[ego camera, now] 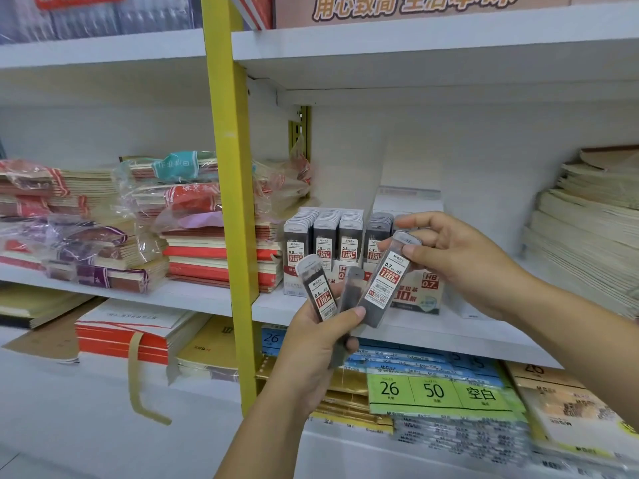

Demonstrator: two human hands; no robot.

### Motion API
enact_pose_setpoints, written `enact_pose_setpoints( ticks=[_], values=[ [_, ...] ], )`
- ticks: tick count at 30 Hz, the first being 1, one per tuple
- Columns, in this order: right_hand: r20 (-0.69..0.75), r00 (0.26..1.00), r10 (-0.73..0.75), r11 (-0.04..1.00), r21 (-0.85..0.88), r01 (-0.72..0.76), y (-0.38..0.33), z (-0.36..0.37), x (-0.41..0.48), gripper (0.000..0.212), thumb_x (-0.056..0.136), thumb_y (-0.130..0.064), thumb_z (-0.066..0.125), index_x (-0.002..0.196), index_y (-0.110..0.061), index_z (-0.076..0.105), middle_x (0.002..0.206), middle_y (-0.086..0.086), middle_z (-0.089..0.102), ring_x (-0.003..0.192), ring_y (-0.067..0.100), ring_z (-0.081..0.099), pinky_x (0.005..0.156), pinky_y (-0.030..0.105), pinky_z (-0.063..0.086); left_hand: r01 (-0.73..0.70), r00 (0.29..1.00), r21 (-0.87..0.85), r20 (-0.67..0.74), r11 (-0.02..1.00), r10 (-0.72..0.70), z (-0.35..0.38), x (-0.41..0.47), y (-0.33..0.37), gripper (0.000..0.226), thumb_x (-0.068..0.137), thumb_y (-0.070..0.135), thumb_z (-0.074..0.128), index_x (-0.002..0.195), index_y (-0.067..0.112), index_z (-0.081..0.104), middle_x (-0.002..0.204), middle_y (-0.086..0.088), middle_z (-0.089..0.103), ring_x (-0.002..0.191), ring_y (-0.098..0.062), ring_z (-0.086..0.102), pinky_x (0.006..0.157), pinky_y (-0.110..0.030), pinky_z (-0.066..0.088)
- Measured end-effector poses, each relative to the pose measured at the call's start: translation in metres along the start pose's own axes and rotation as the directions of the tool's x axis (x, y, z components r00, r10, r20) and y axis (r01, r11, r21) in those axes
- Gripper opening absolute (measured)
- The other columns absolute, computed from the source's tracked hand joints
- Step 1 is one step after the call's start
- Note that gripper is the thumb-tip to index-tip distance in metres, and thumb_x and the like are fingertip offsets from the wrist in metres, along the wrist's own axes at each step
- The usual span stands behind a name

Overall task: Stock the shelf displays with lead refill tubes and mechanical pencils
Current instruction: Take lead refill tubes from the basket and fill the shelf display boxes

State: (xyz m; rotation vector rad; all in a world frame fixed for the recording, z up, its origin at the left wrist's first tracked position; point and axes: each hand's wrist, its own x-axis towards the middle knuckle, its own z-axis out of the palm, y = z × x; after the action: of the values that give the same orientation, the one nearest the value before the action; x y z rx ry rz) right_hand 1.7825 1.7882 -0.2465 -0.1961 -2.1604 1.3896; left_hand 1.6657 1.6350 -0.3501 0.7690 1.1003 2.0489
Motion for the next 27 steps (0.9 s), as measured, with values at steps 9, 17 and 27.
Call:
enact_pose_setpoints(
  ticks=[9, 17, 27],
  values=[
    [-0.150, 0.984, -0.094, 0.989, -0.132, 0.074, -0.005, -0.016, 0.008, 0.014, 0.089, -0.016, 0.065, 0.101, -0.021, 0.060, 0.084, 0.000, 0.076, 0.068, 0.018, 0.071, 0.061, 0.027, 0.056, -0.051, 0.997, 0.027, -0.057, 0.998, 0.052, 0.004, 0.001, 0.001, 0.022, 0.085, 0.021, 0.072, 0.108, 0.023, 0.072, 0.109, -0.004, 0.077, 0.094, -0.016, 0.074, 0.065, -0.025, 0.058],
    [-0.083, 0.880, -0.467, 0.604, -0.757, 0.249, -0.013, -0.032, 0.032, 0.025, 0.089, -0.020, 0.066, 0.101, -0.040, 0.055, 0.082, -0.026, 0.059, 0.078, -0.016, 0.057, 0.067, -0.001, 0.040, -0.096, 0.989, 0.183, -0.092, 0.978, 0.114, 0.004, 0.005, 0.002, 0.019, 0.095, 0.038, 0.059, 0.112, 0.031, 0.064, 0.098, -0.001, 0.078, 0.083, -0.017, 0.076, 0.062, -0.030, 0.060],
    [-0.039, 0.933, -0.358, 0.347, -0.933, 0.094, 0.009, -0.023, 0.048, 0.026, 0.090, -0.032, 0.064, 0.113, -0.022, 0.070, 0.102, -0.002, 0.050, 0.102, 0.016, 0.043, 0.081, 0.030, 0.039, -0.121, 0.989, 0.246, -0.051, 0.962, 0.138, 0.004, 0.004, 0.004, 0.015, 0.094, 0.040, 0.060, 0.109, 0.038, 0.063, 0.097, 0.001, 0.078, 0.071, -0.009, 0.071, 0.054, -0.022, 0.054]
  ],
)
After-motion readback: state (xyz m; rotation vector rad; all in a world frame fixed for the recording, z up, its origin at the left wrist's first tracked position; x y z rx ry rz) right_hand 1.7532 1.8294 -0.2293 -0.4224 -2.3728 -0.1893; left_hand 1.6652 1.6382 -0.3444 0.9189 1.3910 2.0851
